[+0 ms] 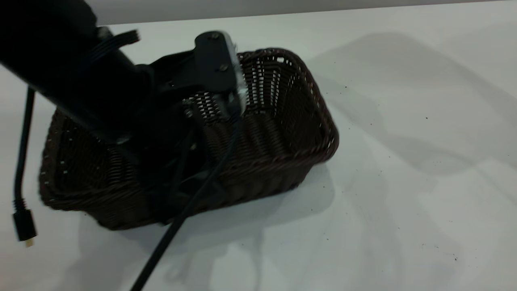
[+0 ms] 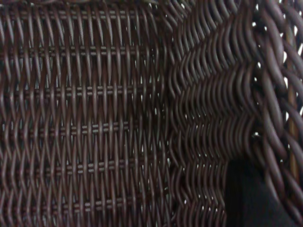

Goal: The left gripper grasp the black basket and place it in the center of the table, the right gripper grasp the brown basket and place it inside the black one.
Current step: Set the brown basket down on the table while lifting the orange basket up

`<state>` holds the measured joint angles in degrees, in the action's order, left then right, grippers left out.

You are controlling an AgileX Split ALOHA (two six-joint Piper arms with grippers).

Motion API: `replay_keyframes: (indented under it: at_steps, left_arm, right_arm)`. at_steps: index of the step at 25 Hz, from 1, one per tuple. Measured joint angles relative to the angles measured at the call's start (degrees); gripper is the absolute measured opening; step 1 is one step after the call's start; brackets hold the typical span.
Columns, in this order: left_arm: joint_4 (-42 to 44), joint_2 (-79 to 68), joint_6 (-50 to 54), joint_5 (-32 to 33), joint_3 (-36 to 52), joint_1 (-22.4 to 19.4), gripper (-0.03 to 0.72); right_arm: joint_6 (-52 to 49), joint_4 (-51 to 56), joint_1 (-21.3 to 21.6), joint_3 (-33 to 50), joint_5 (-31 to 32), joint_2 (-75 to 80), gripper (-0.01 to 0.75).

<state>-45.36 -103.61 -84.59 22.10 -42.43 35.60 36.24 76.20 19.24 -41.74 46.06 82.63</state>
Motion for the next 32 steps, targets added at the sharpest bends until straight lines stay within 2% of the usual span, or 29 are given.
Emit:
replay_keyframes:
  at_steps: [5, 10, 14, 23, 27, 32]
  left_arm:
    - [15.36, 0.59, 8.66, 2.72, -0.05, 0.0, 0.134]
    - [20.76, 0.59, 6.76, 1.48, -0.11, 0.06, 0.133]
    - [19.01, 0.53, 1.94, -3.54, -0.16, 0.06, 0.122]
    - [15.52, -0.23, 1.8, -4.27, -0.22, 3.47, 0.122]
    - [14.87, -0.73, 1.81, -4.88, -0.22, 3.54, 0.122]
    - [8.83, -0.9, 1.69, -6.71, -0.22, 3.54, 0.122]
  right_arm:
    - [1.11, 0.07, 0.0, 0.0, 0.05, 0.0, 0.11]
    - [1.5, 0.07, 0.0, 0.0, 0.07, 0.0, 0.11]
    - [2.36, 0.07, 0.0, 0.0, 0.32, 0.0, 0.11]
    - [2.43, 0.07, 0.0, 0.0, 0.4, 0.0, 0.11]
    - [2.5, 0.1, 0.0, 0.0, 1.38, 0.0, 0.11]
    - [2.55, 0.1, 0.0, 0.0, 1.57, 0.0, 0.11]
